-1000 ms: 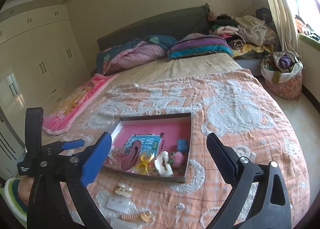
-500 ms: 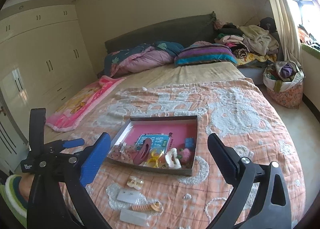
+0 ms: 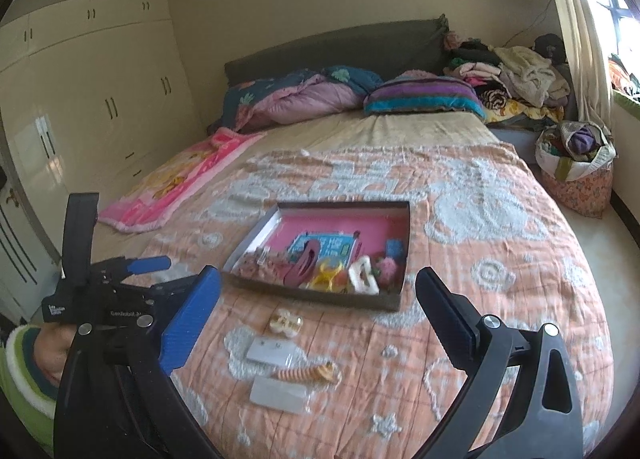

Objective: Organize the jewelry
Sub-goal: 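Withdraw both open tools from the box toward the items left on the quilt, then grasp a small clear bag with the left tool while the right tool grasps the orange spiral hair tie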

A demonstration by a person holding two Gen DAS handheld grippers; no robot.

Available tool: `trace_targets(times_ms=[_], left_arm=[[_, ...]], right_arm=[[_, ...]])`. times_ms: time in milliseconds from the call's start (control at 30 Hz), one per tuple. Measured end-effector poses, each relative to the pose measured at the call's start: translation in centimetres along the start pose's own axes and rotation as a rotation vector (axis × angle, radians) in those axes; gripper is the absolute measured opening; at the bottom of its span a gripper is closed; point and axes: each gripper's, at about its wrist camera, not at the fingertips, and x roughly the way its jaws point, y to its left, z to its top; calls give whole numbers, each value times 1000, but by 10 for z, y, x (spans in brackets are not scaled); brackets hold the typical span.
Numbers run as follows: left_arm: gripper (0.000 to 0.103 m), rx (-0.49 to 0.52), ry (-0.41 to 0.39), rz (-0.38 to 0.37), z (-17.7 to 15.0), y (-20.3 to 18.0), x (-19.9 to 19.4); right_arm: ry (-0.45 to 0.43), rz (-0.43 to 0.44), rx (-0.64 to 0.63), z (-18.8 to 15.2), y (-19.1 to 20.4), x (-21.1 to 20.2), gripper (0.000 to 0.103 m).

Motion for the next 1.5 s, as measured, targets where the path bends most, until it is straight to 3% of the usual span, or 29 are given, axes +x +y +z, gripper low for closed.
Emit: trace_targets(times_ms=[833, 1133, 1300, 1433, 1500], left_arm=[[94, 59, 141, 40, -69, 9, 25], [94, 53, 181, 19, -90, 15, 36], [94, 34, 197, -10, -96, 21, 46], [93, 8, 210, -56, -94, 25, 57], [88, -3, 218, -82, -93, 25, 62]], right_arm=[[237, 33, 14, -93, 8, 33, 97], [301, 44, 31, -114, 10, 49, 97], [363, 100, 113, -119, 2, 71, 97], [434, 156, 228, -121, -9, 97, 79], [461, 174, 255, -121, -11, 109, 74]])
